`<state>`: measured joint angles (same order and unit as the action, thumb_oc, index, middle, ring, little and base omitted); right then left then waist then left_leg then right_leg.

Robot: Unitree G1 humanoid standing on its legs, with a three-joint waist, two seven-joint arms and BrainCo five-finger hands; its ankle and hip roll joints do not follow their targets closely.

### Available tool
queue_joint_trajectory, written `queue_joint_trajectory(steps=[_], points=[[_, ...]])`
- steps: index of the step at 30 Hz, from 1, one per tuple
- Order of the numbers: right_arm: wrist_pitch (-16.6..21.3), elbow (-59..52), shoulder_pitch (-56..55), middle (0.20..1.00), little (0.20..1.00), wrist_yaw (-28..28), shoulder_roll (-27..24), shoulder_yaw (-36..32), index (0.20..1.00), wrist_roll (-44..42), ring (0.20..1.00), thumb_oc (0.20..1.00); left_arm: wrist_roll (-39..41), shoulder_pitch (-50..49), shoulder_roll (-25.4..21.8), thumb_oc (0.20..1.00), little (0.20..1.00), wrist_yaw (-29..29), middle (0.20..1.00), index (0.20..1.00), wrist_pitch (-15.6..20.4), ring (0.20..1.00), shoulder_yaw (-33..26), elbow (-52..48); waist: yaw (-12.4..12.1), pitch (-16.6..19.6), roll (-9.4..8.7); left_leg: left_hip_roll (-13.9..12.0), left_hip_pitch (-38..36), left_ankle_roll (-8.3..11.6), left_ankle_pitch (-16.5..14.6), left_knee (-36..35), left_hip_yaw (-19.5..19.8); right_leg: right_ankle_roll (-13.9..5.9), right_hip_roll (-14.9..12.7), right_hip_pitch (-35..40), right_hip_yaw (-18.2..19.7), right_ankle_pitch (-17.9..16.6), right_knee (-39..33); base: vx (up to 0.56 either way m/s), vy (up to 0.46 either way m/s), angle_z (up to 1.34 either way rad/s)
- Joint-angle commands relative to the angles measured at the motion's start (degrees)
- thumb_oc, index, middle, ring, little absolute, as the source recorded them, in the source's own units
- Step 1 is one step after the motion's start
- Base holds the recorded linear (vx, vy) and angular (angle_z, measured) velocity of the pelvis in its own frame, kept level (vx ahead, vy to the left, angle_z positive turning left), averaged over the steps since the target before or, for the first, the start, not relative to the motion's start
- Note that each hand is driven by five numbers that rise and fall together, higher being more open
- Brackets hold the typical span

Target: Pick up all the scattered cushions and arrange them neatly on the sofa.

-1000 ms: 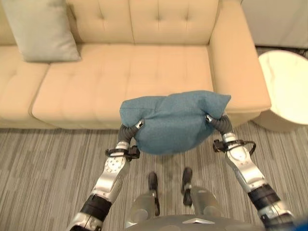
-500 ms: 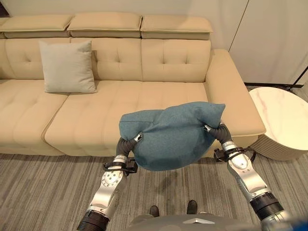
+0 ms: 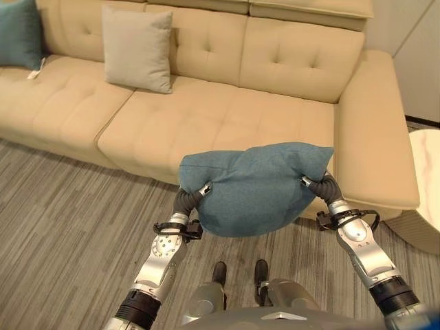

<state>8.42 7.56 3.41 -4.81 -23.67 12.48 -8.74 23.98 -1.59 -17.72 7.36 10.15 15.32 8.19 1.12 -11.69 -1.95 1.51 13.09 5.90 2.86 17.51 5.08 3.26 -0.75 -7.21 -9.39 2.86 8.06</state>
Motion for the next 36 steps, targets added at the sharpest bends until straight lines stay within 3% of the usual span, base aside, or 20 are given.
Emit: queue_joint_trajectory(steps=[1,2,3,7,10,13,16,17,20,22,25,28,29,30,31,36], points=[[5.88,-6.44,1.07,0.200,0.200,-0.37,-0.26,-3.67,0.200,-2.43,0.200,0.200,0.72,1.98,-1.49,0.200,0.200,-2.69,0.200,0.200,4.49,0.200,-1.32,-5.39,2.25,5.41,-2.18,-2.82,-1.89,-2.76,-9.81,4.42,-8.76,-7.52,-2.27,3.86,3.93,0.61,-3.07,0.15,-0.073,0.31],[5.88,-6.54,1.03,0.200,0.200,-0.35,-0.33,-3.80,0.200,-2.31,0.200,0.200,0.48,1.81,-1.56,0.200,0.200,-2.70,0.200,0.200,4.36,0.200,-1.38,-5.24,2.14,5.65,-2.35,-3.27,-1.50,-2.97,-9.86,2.97,-9.47,-7.60,-2.44,4.26,3.70,0.72,-3.34,0.22,-0.020,0.33],[5.75,-6.80,0.69,0.200,0.200,-0.20,-0.30,-4.22,0.200,-2.52,0.200,0.200,0.25,1.60,-1.81,0.200,0.200,-2.72,0.200,0.200,3.87,0.200,-1.41,-4.94,1.86,6.23,-2.25,-4.40,-0.23,-2.75,-7.05,-1.70,-10.35,-7.81,-2.18,5.73,3.10,1.26,-4.15,0.25,-0.017,0.20],[5.42,-6.56,0.27,0.200,0.200,-0.78,0.19,-4.95,0.200,-2.65,0.200,0.200,-0.07,1.50,-2.08,0.200,0.200,-2.10,0.200,0.200,3.56,0.200,-2.05,-5.25,0.88,6.44,-2.01,-5.17,2.42,-1.30,-1.52,-7.50,-11.48,-7.88,-1.58,8.71,2.78,2.36,-5.84,0.18,0.020,0.03],[5.17,-6.59,0.17,0.200,0.200,-1.32,0.54,-5.03,0.200,-2.09,0.200,0.200,-0.18,1.16,-1.85,0.200,0.200,-1.59,0.200,0.200,3.54,0.200,-2.31,-5.77,0.05,6.39,-1.85,-5.11,4.02,-0.75,-0.14,-8.61,-10.77,-7.84,-1.55,10.44,3.66,3.38,-5.96,0.21,0.124,-0.13],[5.26,-6.87,0.27,0.200,0.200,-0.68,0.91,-4.51,0.200,-0.89,0.200,0.200,-0.38,0.17,-1.72,0.200,0.200,-2.16,0.200,0.200,3.64,0.200,-2.34,-5.99,-0.16,7.68,-0.88,-4.99,0.30,-1.31,0.25,-12.63,-10.00,-8.40,-1.75,11.32,4.12,4.59,-5.18,0.20,0.148,-0.42],[4.88,-6.69,1.47,0.200,0.200,-0.09,1.37,-3.38,0.200,0.26,0.200,0.200,-0.62,-0.23,-2.53,0.200,0.200,-2.36,0.200,0.200,3.81,0.200,-2.68,-6.66,-0.65,8.58,-0.94,-3.49,-2.39,-2.56,-0.98,-13.35,-10.65,-9.54,-3.77,10.95,4.82,4.72,-2.82,0.20,0.221,-0.38],[4.64,-6.88,2.56,0.200,0.200,0.35,2.03,-2.70,0.200,0.97,0.200,0.200,-0.74,-0.25,-3.25,0.200,0.200,-2.35,0.200,0.200,3.70,0.200,-2.73,-7.12,-0.86,8.95,-0.45,-2.59,-4.79,-3.97,-2.21,-14.11,-11.76,-11.09,-5.64,9.28,5.33,4.23,2.16,0.21,0.313,-0.24],[4.85,-6.75,2.98,0.200,0.200,0.64,2.86,-2.28,0.200,0.86,0.200,0.200,-1.22,0.05,-3.75,0.200,0.200,-2.39,0.200,0.200,3.84,0.200,-2.93,-6.93,-0.87,8.84,-0.25,-1.95,-5.84,-4.83,-3.20,-14.39,-12.18,-11.91,-6.51,7.29,6.31,3.52,5.79,0.09,0.143,-0.32],[4.62,-6.31,3.57,0.200,0.200,0.93,3.16,-1.53,0.200,1.14,0.200,0.200,-1.53,0.15,-3.85,0.200,0.200,-2.35,0.200,0.200,3.99,0.200,-2.94,-6.85,-0.84,8.49,0.01,-1.66,-6.97,-5.41,-3.77,-14.98,-12.15,-11.89,-6.41,4.58,7.27,1.95,7.15,0.07,0.119,0.03],[4.71,-6.04,4.69,0.200,0.200,1.52,2.66,-0.86,0.200,0.56,0.200,0.200,-1.10,-0.40,-3.66,0.200,0.200,-3.19,0.200,0.200,4.09,0.200,-3.12,-7.56,0.32,7.11,0.41,-0.36,-9.16,-6.24,-5.22,-15.72,-11.64,-10.92,-3.44,-2.50,6.39,-0.99,3.08,0.10,0.097,-0.27],[4.91,-5.69,5.01,0.200,0.200,1.57,2.58,-0.65,0.200,0.18,0.200,0.200,-1.19,0.09,-3.32,0.200,0.200,-3.08,0.200,0.200,4.25,0.200,-3.20,-7.05,0.89,6.21,0.11,0.54,-9.97,-6.44,-6.05,-15.21,-10.82,-11.16,-2.36,-4.30,5.96,-2.42,1.05,0.10,0.037,-0.06],[5.00,-5.66,5.28,0.200,0.200,1.51,2.59,-0.60,0.200,0.11,0.200,0.200,-1.25,0.50,-3.13,0.200,0.200,-2.97,0.200,0.200,4.29,0.200,-3.25,-6.62,0.88,5.98,-0.23,1.00,-10.34,-6.44,-6.52,-15.11,-10.64,-11.46,-2.52,-4.57,4.37,-3.18,-0.41,0.20,-0.019,0.32],[5.28,-5.55,6.06,0.200,0.200,1.57,2.66,-0.23,0.200,-0.06,0.200,0.200,-1.25,1.12,-2.81,0.200,0.200,-3.13,0.200,0.200,4.70,0.200,-3.19,-6.38,0.93,5.62,-0.60,1.45,-11.21,-6.28,-7.51,-14.76,-10.75,-11.59,-3.39,-5.33,-0.26,-4.46,-2.47,0.29,-0.074,0.17],[5.61,-5.42,5.95,0.200,0.200,1.56,2.45,-0.36,0.200,-0.18,0.200,0.200,-1.23,1.30,-2.67,0.200,0.200,-3.72,0.200,0.200,4.94,0.200,-3.15,-6.26,0.91,6.22,-1.18,1.94,-11.88,-5.98,-8.58,-14.36,-10.68,-11.46,-4.01,-3.43,-1.43,-4.60,-4.73,0.25,-0.069,0.04],[5.70,-6.97,4.09,0.200,0.200,1.27,0.86,-1.78,0.200,0.62,0.200,0.200,-0.64,1.09,-1.77,0.200,0.200,-4.20,0.200,0.200,4.60,0.200,-2.10,-6.09,1.92,7.59,-1.44,1.13,-12.95,-4.28,-11.18,-11.64,-10.02,-10.42,-4.07,-0.79,-0.47,-4.11,-4.73,0.23,-0.080,0.19]])
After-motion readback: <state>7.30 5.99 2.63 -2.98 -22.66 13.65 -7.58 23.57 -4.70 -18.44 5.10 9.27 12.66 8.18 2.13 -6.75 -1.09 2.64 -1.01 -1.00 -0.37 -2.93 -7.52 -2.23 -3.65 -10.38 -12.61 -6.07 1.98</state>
